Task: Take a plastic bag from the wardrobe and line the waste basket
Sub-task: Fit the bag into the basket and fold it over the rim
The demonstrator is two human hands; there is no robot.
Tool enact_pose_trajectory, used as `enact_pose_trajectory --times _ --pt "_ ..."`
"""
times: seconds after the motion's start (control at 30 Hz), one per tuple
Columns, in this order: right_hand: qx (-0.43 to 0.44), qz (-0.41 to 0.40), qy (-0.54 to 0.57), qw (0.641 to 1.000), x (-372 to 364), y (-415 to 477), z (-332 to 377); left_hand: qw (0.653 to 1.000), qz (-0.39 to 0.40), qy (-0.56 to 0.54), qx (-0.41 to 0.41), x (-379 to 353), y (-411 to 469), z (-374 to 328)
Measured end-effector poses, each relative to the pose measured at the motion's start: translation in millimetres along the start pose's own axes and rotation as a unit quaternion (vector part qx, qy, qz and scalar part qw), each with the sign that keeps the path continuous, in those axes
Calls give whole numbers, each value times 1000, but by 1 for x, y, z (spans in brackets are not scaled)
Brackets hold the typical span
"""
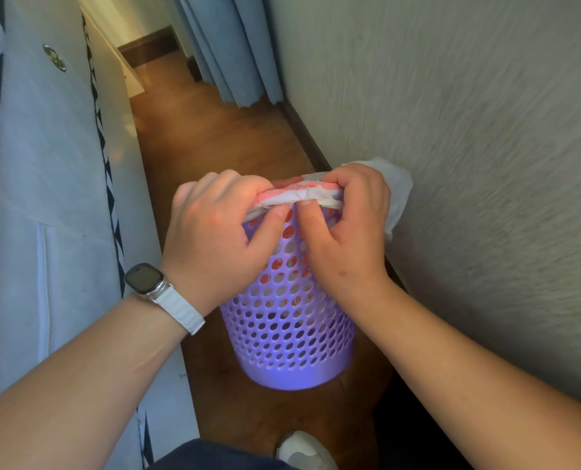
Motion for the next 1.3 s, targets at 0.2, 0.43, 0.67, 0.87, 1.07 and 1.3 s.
enact_pose_trajectory --times 0.2,0.43,0.67,0.87,1.07,1.3 --pt "20 45 -8 999 1 -2 4 1000 -6 3 19 -1 1 10" --pt "44 64 -1 997 13 10 -16 999 -23 -23 27 -2 4 20" --pt "-39 22 76 996 14 18 -16 996 -43 -74 19 -1 3 18" --pt "-17 9 52 998 13 21 -7 998 6 -68 -6 7 5 18" --pt "-4 26 25 999 -1 14 3 1000 -10 -16 11 4 3 3" --pt "-19 59 54 997 -7 9 7 999 -38 12 35 2 4 14"
Point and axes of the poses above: each hand's wrist, its own y-axis towards the middle knuckle, its own x-axis out of the back of the hand, z = x × y, the point moved 1 cm from there along y, towards the middle knuckle, and after that the axes turned 8 degrees about y, right-handed, at the moved point
